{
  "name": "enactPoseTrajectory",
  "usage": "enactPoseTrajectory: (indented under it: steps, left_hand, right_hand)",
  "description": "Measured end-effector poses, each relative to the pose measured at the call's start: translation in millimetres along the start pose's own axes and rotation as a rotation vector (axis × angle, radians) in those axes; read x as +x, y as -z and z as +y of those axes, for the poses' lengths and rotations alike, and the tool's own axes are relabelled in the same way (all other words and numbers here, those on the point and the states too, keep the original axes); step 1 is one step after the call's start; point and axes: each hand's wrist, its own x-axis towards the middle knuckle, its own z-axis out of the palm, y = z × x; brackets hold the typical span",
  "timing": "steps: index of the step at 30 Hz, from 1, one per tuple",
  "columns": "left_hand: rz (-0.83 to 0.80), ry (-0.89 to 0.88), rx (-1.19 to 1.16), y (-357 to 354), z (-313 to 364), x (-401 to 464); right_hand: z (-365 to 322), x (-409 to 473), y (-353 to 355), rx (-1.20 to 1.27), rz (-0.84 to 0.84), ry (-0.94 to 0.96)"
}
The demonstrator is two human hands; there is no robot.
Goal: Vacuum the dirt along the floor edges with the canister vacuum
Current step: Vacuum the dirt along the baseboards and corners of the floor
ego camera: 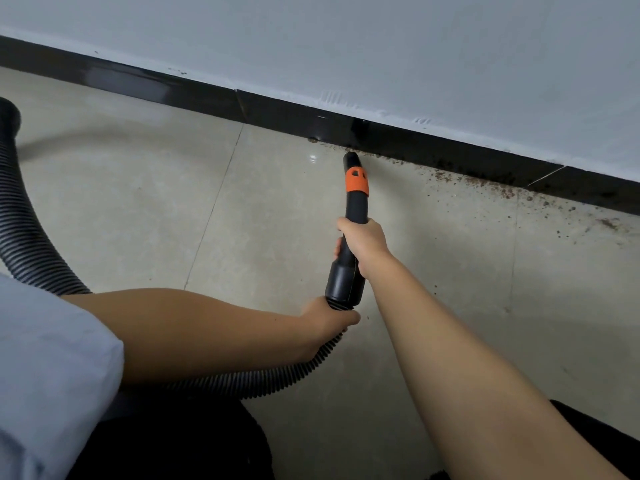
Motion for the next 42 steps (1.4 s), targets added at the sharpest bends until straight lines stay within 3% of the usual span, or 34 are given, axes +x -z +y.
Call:
enactPoseTrajectory:
  steps: [7,14,42]
  left_hand:
    - [-0.088,-0.045,0.086,-27,17,7]
    - [-0.096,-0.033,0.061,-40,26,11]
    - [0.013,-0.042,-0.151,12,10,14]
  right_hand:
    - [3,6,46,0.140,0.141,-0.042]
    - [-3,11,59,0.147,0.127,-0.054]
    - [-21,21,-25,-0.127,-0.034,0.035]
